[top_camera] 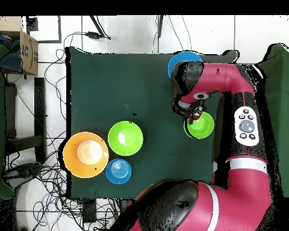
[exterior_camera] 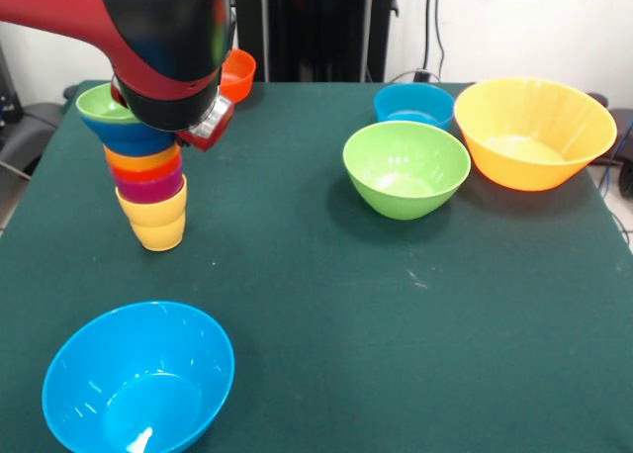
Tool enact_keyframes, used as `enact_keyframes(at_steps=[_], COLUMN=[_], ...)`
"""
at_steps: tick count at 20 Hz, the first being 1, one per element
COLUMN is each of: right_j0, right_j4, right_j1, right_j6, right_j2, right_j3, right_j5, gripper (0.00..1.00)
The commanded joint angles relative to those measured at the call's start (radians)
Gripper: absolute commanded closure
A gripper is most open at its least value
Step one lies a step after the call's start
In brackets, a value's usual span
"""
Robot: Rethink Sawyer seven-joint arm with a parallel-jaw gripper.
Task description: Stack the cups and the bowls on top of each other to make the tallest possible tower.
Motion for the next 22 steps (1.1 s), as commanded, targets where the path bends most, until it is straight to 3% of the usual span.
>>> enact_keyframes(at_steps=[1, 15, 22], right_j0=[0.029, 0.036, 0.046], right_j4=[-0.077, -0.075, -0.093], right_j1=[0.016, 0.015, 0.01], right_j6=[-0.248, -0.248, -0.265], right_j2=[0.041, 0.045, 0.035], right_j3=[-0.023, -0.032, -0.071], right_j5=[-0.041, -0.039, 0.013], gripper=[0.0, 0.0, 0.0])
